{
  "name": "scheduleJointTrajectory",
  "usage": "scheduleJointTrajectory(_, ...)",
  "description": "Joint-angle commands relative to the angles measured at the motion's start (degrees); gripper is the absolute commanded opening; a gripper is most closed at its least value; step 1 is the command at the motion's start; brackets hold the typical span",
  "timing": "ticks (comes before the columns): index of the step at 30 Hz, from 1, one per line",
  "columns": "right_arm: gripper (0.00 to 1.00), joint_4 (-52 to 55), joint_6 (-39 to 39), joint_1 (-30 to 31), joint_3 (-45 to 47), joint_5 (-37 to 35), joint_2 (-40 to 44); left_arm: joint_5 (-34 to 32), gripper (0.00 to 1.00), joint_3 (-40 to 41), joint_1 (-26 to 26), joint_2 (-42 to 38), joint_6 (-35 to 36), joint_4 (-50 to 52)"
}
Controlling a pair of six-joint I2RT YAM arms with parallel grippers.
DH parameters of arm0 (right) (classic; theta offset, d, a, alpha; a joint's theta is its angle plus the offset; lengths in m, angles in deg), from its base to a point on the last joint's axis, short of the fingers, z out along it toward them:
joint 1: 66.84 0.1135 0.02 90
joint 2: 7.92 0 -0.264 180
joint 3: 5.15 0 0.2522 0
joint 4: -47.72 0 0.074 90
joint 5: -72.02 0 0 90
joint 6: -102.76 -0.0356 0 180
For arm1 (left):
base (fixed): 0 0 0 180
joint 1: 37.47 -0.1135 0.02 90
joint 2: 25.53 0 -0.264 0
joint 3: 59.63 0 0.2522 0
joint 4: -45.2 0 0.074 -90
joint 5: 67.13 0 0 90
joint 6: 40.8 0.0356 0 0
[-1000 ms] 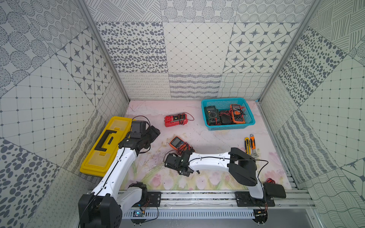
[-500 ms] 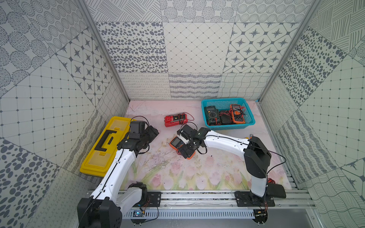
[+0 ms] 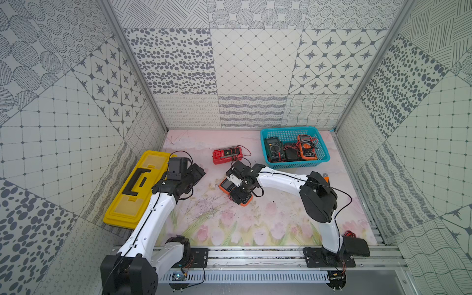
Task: Put the multimeter into the basket
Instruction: Pick up the multimeter from the center of the board.
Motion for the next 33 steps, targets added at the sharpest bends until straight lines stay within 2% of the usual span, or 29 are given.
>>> scheduleJointTrajectory(1,0.99,-1.25,1.69,0.42,-1.39,0.21,-1.83,0.22,0.83,0.13,-0.34,0.22,0.78,-0.27)
scheduleJointTrajectory(11,0.99,0.55,3.13,1.82,-5.02,-3.46,-7.01,0.49,0.83,0.42,-0.35,0.29,0.56,-0.53)
scheduleJointTrajectory(16,0.99,1.31,2.65,1.82,-6.39,-2.49,-8.76,0.63,0.83,0.48,-0.32,0.49,0.56,-0.80)
scheduleJointTrajectory(21,0.84,2.84,1.46,1.81,-7.17,-2.71,-8.22,0.79,0.83,0.51,-0.40,0.66,0.42,-1.07)
scheduleJointTrajectory(22,0.76,2.91,1.04,1.83,-7.04,-3.09,-7.75,0.92,0.83,0.52,-0.36,0.75,0.47,-1.12)
scheduleJointTrajectory(23,0.57,2.93,0.43,1.82,-6.68,-3.43,-6.95,0.89,0.83,0.65,-0.29,0.73,0.30,-1.22)
scheduleJointTrajectory(24,0.50,2.96,-0.29,1.82,-6.43,-3.74,-6.04,1.03,0.83,0.78,-0.31,0.71,0.38,-1.49)
scheduleJointTrajectory(29,0.32,2.89,-2.07,1.84,-4.96,-5.42,-1.27,1.45,0.83,1.16,-0.44,0.73,0.29,-1.80)
scheduleJointTrajectory(33,0.22,2.78,-3.37,1.36,-4.20,-8.35,4.08,1.68,0.83,1.18,-0.45,0.41,0.90,-1.85)
